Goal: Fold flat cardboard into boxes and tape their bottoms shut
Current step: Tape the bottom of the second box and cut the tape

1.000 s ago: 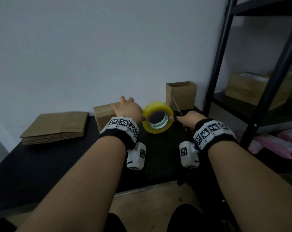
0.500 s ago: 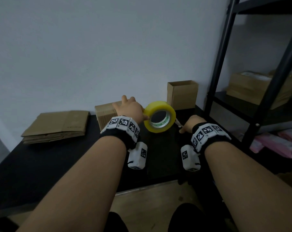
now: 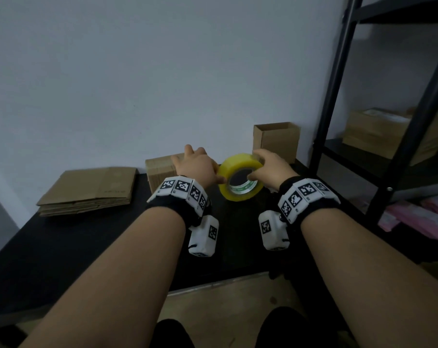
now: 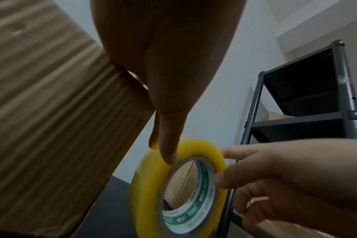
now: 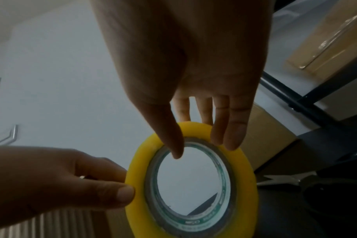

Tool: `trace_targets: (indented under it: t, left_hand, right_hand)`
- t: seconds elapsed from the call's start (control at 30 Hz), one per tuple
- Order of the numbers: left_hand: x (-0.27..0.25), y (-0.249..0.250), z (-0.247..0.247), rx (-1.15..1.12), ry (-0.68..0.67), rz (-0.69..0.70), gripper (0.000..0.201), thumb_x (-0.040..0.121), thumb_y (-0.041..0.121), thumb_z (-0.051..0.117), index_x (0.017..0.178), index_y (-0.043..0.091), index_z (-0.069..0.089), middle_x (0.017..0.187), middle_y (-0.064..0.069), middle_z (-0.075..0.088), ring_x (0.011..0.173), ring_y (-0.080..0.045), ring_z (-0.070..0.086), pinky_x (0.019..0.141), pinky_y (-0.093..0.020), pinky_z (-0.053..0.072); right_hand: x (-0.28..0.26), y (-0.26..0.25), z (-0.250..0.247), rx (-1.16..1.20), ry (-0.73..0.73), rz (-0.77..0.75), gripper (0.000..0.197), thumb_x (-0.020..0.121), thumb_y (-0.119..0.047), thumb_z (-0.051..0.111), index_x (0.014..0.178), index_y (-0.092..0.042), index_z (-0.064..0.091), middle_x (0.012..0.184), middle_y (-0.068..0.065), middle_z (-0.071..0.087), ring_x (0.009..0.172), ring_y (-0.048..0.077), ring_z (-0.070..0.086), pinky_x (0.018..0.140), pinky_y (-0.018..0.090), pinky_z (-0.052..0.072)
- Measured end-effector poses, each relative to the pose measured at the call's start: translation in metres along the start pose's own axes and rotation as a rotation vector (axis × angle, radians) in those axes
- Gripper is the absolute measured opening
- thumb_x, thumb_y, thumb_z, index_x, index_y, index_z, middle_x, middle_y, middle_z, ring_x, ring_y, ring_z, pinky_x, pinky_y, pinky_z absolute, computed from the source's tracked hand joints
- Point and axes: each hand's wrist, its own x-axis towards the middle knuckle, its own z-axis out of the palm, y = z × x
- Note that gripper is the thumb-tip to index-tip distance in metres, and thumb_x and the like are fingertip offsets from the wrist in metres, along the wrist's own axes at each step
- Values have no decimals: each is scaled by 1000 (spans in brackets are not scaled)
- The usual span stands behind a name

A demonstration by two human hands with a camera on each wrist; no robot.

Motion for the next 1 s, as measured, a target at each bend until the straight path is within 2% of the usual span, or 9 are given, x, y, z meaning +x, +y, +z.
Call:
trace_targets:
  t: [0.07, 0.13, 0.2, 0.37, 0.47, 0.63, 0.73, 0.87, 1.0]
  left_hand:
    - [-3, -4, -1, -7, 10, 21, 43, 78, 69, 57, 110, 40, 68, 130, 5, 46, 127, -26, 28, 101, -53, 29]
    - [-5, -7, 0, -8, 18, 39, 43, 79, 68, 58, 111, 41, 67, 131, 5, 46, 126, -26, 29, 100, -51, 29]
    - [-7, -9, 1, -6, 23, 58, 45, 78, 67, 59, 114, 42, 65, 133, 7, 45, 126, -25, 28, 100, -50, 29]
    - [-6, -16, 1, -122, 65, 62, 66, 80, 55, 64, 140, 41, 41, 145, 8, 40, 131, -26, 27, 104, -48, 26]
    - [-7, -21, 0, -152, 60, 66, 76, 81, 48, 67, 146, 34, 31, 148, 6, 37, 133, -27, 27, 105, -48, 24]
    - [-9, -25, -1, -206, 57, 74, 75, 81, 39, 68, 147, 30, 31, 152, 4, 31, 136, -26, 26, 109, -48, 22]
    - [-9, -26, 0, -245, 59, 66, 75, 81, 33, 67, 146, 30, 31, 150, -1, 31, 136, -26, 27, 110, -48, 22]
    - [-8, -27, 0, -317, 87, 62, 82, 79, 24, 66, 148, 38, 23, 140, -2, 40, 129, -25, 35, 110, -47, 28]
    - [-12, -29, -1, -382, 96, 71, 90, 77, 18, 66, 150, 40, 17, 117, 1, 49, 117, -22, 45, 104, -46, 36]
  right_hand:
    - [2, -2, 6, -32, 23, -15, 66, 85, -3, 65, 146, -15, 42, 141, 11, 50, 117, 28, 55, 91, 37, 47]
    - [5, -1, 11, -71, 102, -39, 49, 83, 1, 62, 131, -8, 55, 127, 15, 58, 112, 32, 58, 90, 39, 49]
    - [7, 0, 12, -91, 126, -29, 43, 80, -3, 68, 122, -11, 60, 120, 14, 59, 105, 31, 59, 85, 38, 51]
    - [5, 4, 14, -103, 164, 42, 40, 74, -21, 80, 105, -16, 55, 113, 13, 58, 95, 30, 60, 77, 38, 51]
    - [2, 6, 16, -132, 241, 30, 36, 76, -20, 78, 99, -14, 51, 109, 13, 59, 93, 31, 60, 70, 34, 42]
    - [-6, 10, 13, -194, 379, 37, 24, 86, -9, 62, 107, -8, 48, 104, 14, 61, 96, 34, 60, 74, 37, 45]
    - [-9, 16, 9, -251, 389, 24, 19, 88, -4, 52, 106, -8, 48, 103, 13, 60, 95, 34, 60, 71, 34, 41]
    - [-13, 18, 10, -293, 338, 35, 21, 87, -1, 52, 107, -6, 47, 107, 14, 57, 96, 35, 59, 78, 40, 49]
    - [-17, 13, 13, -414, 161, 122, 38, 85, -6, 63, 118, -9, 44, 122, 13, 45, 102, 35, 56, 72, 40, 44]
